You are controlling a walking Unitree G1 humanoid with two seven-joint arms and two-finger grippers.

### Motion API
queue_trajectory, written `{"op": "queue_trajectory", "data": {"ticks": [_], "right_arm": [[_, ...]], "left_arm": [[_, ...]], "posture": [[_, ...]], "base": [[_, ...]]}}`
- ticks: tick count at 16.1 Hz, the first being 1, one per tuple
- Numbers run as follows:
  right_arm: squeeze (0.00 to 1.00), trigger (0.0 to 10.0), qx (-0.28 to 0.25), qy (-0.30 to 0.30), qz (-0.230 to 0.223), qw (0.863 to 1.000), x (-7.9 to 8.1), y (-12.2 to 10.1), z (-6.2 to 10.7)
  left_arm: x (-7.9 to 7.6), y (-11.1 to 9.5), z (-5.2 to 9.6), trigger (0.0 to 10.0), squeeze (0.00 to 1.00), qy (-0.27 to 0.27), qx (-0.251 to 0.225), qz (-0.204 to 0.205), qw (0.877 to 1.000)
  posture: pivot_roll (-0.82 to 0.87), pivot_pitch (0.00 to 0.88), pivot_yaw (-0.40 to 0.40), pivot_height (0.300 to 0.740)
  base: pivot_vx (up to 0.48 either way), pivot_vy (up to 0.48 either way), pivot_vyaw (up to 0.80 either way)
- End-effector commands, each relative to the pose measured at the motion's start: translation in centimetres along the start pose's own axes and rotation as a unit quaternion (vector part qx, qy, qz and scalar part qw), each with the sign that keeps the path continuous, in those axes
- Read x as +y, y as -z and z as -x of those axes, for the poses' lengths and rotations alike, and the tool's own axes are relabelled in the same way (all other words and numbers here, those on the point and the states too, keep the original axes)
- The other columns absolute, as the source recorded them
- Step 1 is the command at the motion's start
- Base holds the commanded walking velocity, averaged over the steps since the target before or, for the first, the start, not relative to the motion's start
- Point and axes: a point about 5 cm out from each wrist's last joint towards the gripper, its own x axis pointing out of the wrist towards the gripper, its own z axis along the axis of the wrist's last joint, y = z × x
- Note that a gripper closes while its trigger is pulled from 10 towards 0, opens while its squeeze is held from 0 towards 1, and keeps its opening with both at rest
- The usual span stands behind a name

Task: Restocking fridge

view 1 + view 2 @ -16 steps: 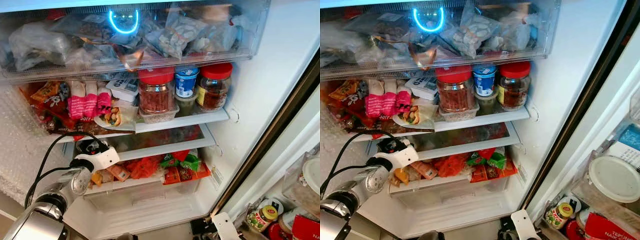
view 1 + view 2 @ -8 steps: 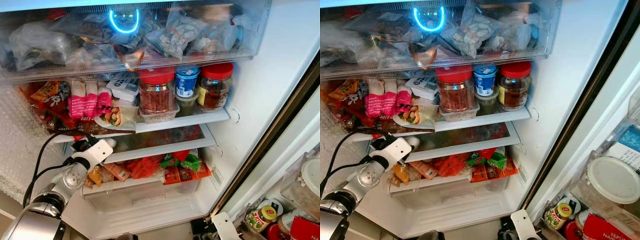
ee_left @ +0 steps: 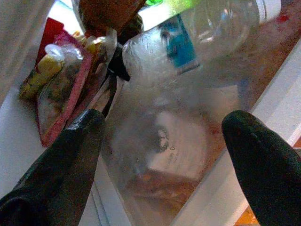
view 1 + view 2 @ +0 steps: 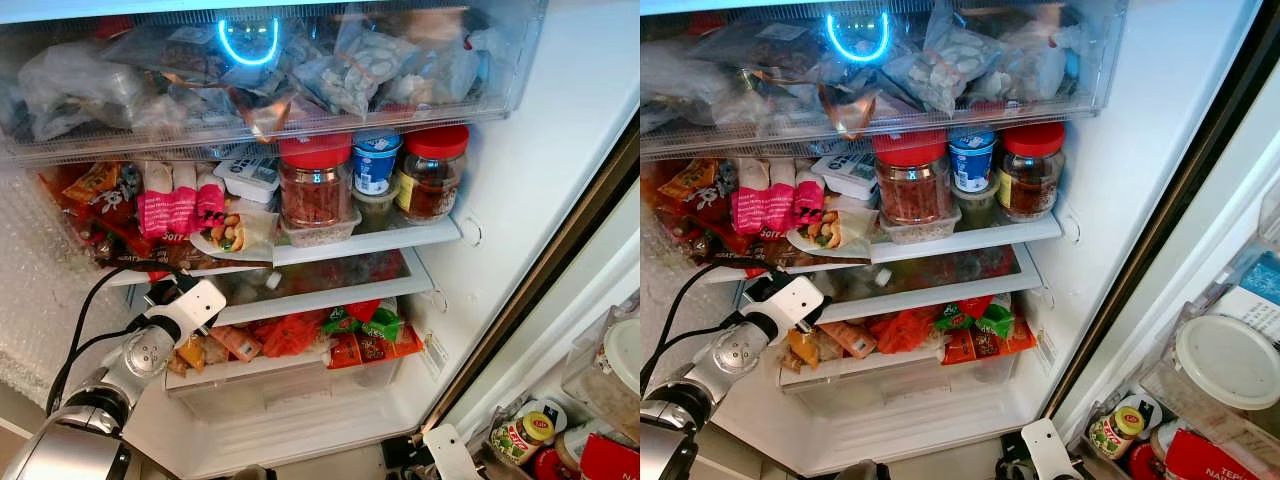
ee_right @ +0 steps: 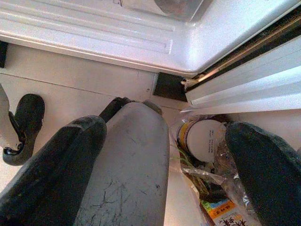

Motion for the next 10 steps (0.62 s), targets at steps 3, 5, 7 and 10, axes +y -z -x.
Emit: {"op": "queue_trajectory", "data": {"ticks": [3,5,7,10], "right_arm": [[0.00,10.0,0.047,0.005,-0.001,0.999,0.0,2.6,0.5],[0.00,10.0,0.045,0.005,0.000,0.999,0.1,2.4,0.4],[0.00,10.0,0.043,0.005,0.000,0.999,0.1,2.3,0.4],[0.00,10.0,0.042,0.006,0.004,0.999,0.0,2.2,0.4]], "left_arm": [[0.0,0.7,0.5,10.0,0.00,-0.043,0.011,0.094,0.995],[-0.6,1.9,1.2,10.0,0.00,-0.072,0.037,0.193,0.978],[-1.7,2.9,2.1,10.0,0.00,-0.078,0.047,0.240,0.967],[-2.8,3.1,2.8,10.0,0.00,-0.082,0.035,0.305,0.948]], "posture": [[0.00,0.031,-0.006,0.647],[0.01,0.028,-0.005,0.647],[0.02,0.022,-0.005,0.647],[0.03,0.016,-0.006,0.647]], "base": [[0.000,0.000,0.00],[0.000,0.000,0.00],[0.000,0.000,0.00],[0.000,0.000,0.00]]}}
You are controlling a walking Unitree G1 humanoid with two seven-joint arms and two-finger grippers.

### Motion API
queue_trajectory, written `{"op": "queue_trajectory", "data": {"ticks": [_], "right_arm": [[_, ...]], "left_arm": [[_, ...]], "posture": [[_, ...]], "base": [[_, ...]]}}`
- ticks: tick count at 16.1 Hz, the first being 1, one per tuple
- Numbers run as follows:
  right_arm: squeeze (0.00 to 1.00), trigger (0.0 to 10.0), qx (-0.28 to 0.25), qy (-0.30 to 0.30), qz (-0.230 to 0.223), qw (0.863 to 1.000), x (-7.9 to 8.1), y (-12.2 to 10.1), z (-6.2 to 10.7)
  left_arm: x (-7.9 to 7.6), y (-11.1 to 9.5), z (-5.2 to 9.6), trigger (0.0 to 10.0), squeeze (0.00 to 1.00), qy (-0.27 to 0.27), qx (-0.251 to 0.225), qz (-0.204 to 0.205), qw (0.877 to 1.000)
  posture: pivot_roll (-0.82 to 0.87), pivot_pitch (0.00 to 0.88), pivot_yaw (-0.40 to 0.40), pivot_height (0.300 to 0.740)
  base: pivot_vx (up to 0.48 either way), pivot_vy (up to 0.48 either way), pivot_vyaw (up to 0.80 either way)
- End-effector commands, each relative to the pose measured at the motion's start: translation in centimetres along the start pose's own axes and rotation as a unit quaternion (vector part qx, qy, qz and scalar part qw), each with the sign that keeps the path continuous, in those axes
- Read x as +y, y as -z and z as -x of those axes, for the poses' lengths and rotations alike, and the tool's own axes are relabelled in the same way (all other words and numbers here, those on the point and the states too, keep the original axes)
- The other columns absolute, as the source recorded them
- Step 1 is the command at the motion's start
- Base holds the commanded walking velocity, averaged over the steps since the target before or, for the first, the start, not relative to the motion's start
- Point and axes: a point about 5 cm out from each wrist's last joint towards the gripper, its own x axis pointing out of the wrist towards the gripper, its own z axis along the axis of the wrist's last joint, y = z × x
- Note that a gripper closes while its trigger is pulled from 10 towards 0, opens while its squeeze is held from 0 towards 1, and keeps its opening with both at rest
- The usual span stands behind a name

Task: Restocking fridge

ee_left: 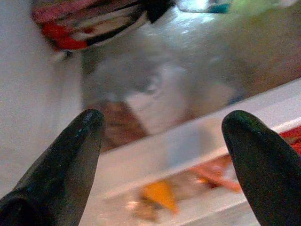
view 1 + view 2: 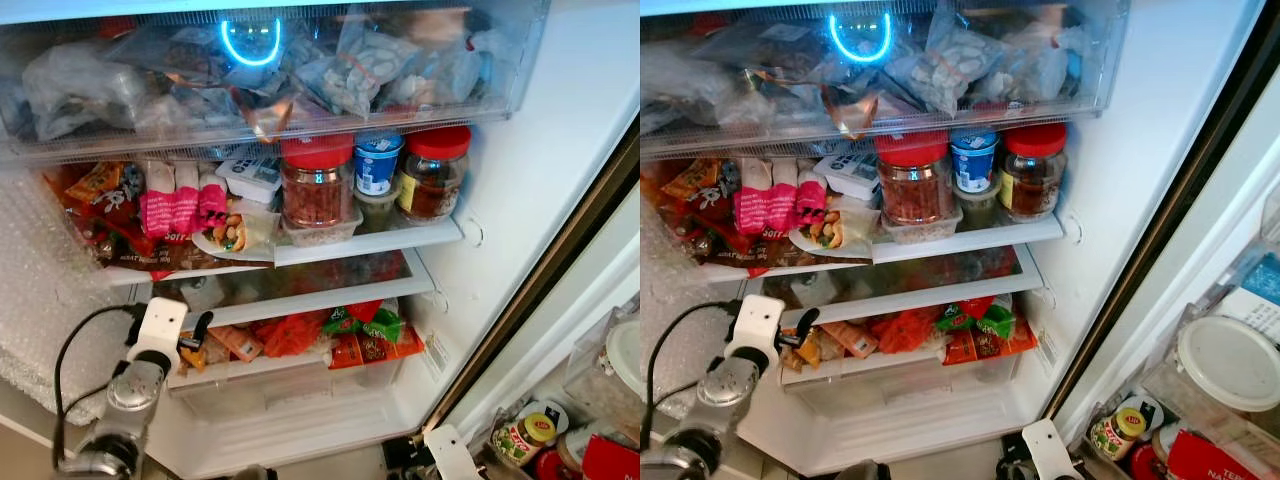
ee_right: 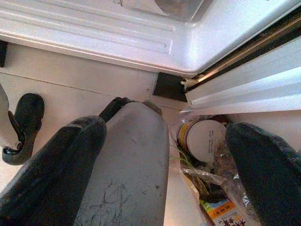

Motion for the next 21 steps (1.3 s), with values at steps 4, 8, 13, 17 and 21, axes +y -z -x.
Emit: {"op": "queue_trajectory", "data": {"ticks": [4,8,13,17,21], "right_arm": [[0.00,10.0,0.040,0.008,0.006,0.999,0.0,2.1,0.4],[0.00,10.0,0.040,0.011,0.008,0.999,-0.1,2.0,0.4],[0.00,10.0,0.042,0.009,0.013,0.999,-0.2,2.0,0.4],[0.00,10.0,0.042,0.009,0.016,0.999,-0.3,2.0,0.4],[0.00,10.0,0.043,0.008,0.020,0.999,-0.3,2.1,0.4]], "left_arm": [[-1.4,0.1,1.4,10.0,0.00,0.038,-0.044,0.020,0.998],[-1.5,-0.5,2.6,10.0,0.00,0.030,-0.077,0.047,0.995],[-2.7,-0.4,4.0,10.0,0.00,0.019,-0.084,0.073,0.994],[-2.6,-0.1,4.4,10.0,0.00,0.008,-0.079,0.075,0.994],[-2.1,1.3,5.3,10.0,0.00,-0.012,-0.041,0.082,0.996]], "posture": [[0.03,0.012,-0.005,0.647],[0.04,0.005,-0.005,0.647],[0.06,0.000,-0.011,0.647],[0.06,0.000,-0.018,0.647],[0.06,0.000,-0.019,0.647]], "base": [[0.000,0.000,0.00],[0.000,0.000,0.00],[0.000,0.000,0.00],[0.000,0.000,0.00],[0.000,0.000,0.00]]}}
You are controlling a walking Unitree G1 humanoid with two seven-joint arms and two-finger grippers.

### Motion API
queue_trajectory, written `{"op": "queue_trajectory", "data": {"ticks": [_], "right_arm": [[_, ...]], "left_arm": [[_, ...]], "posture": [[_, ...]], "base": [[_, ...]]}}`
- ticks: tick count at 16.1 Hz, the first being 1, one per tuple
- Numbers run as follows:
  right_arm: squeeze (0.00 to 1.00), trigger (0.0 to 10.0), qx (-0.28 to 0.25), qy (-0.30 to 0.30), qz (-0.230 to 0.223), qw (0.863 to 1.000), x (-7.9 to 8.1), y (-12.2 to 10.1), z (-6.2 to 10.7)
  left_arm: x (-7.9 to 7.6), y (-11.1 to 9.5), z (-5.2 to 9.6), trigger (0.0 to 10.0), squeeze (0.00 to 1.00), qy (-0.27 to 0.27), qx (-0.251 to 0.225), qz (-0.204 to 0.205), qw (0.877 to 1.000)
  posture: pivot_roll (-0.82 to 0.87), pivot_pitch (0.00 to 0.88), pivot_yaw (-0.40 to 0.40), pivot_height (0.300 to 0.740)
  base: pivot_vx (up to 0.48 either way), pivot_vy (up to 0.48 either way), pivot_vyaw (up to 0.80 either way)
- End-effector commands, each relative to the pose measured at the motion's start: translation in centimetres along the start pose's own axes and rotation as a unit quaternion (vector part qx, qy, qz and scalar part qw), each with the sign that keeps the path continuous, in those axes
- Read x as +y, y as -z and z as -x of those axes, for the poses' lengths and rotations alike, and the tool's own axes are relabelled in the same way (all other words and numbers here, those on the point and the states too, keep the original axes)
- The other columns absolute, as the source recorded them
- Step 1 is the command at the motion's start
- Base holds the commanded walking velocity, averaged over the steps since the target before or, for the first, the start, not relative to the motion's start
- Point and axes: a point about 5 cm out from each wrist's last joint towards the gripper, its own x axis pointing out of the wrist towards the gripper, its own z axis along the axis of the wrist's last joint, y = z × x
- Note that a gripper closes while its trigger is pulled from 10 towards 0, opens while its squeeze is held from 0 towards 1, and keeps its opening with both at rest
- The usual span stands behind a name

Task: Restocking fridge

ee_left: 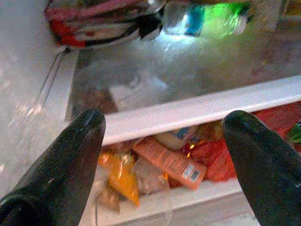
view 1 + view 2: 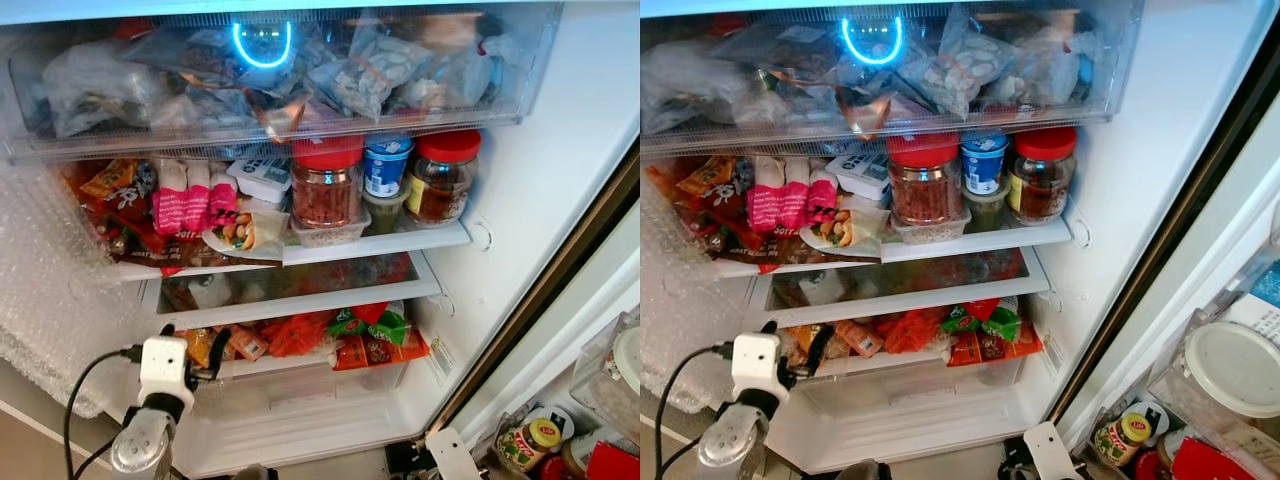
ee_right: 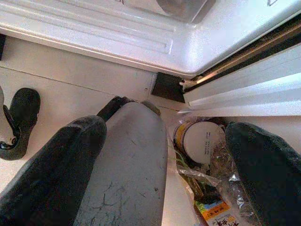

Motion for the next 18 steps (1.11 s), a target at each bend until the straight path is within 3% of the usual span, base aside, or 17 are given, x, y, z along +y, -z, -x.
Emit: {"op": "queue_trajectory", "data": {"ticks": [1,18], "right_arm": [[0.00,10.0,0.040,0.002,0.010,0.999,0.0,2.0,0.4],[0.00,10.0,0.043,-0.002,0.013,0.999,-0.2,1.9,0.3]], "left_arm": [[0.5,0.5,0.5,10.0,0.00,-0.013,0.016,0.003,1.000],[1.0,2.7,1.8,10.0,0.00,-0.051,0.069,0.022,0.996]], "posture": [[0.06,0.000,-0.018,0.647],[0.06,0.000,-0.032,0.647]], "base": [[0.000,0.000,0.00],[-0.269,0.000,0.00]]}}
